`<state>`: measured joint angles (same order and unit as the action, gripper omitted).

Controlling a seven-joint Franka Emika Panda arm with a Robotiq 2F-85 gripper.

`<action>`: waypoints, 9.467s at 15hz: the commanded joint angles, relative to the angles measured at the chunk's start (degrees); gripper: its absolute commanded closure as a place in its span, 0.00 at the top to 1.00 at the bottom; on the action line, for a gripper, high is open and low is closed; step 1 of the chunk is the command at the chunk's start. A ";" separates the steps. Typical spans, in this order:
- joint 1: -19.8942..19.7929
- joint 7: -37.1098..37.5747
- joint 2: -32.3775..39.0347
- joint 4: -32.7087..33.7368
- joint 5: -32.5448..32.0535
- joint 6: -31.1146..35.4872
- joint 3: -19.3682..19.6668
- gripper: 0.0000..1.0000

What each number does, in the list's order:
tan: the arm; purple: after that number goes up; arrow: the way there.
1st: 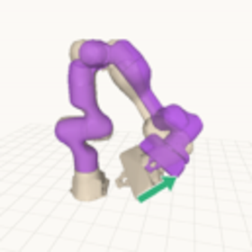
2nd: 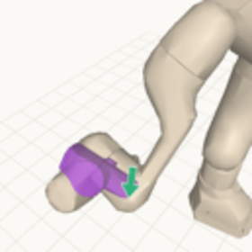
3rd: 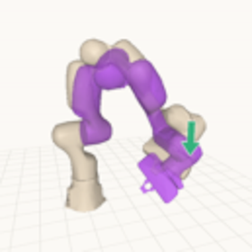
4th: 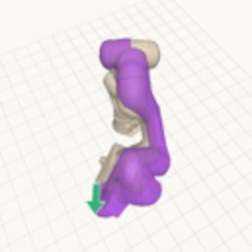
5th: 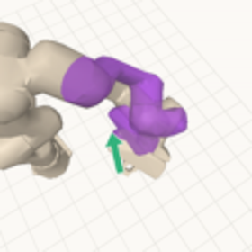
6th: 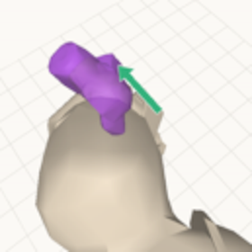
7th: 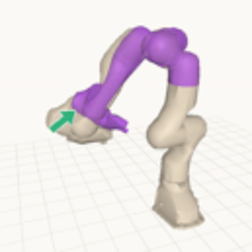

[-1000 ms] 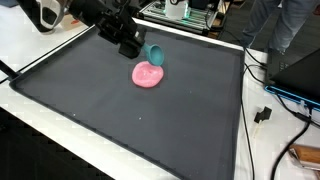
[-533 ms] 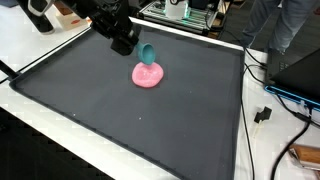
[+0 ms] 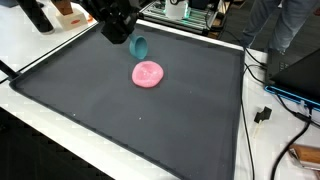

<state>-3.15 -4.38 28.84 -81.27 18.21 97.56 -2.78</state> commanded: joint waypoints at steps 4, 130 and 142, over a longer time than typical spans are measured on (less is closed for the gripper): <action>2.36 2.19 -10.15 -9.40 -4.53 4.83 0.81 0.25; -8.23 -24.57 15.29 2.48 13.92 -2.37 -3.02 0.25; -2.58 -17.79 3.85 0.65 4.60 -1.25 -2.61 0.25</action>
<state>-7.49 -24.77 36.84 -78.01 26.25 95.35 -6.10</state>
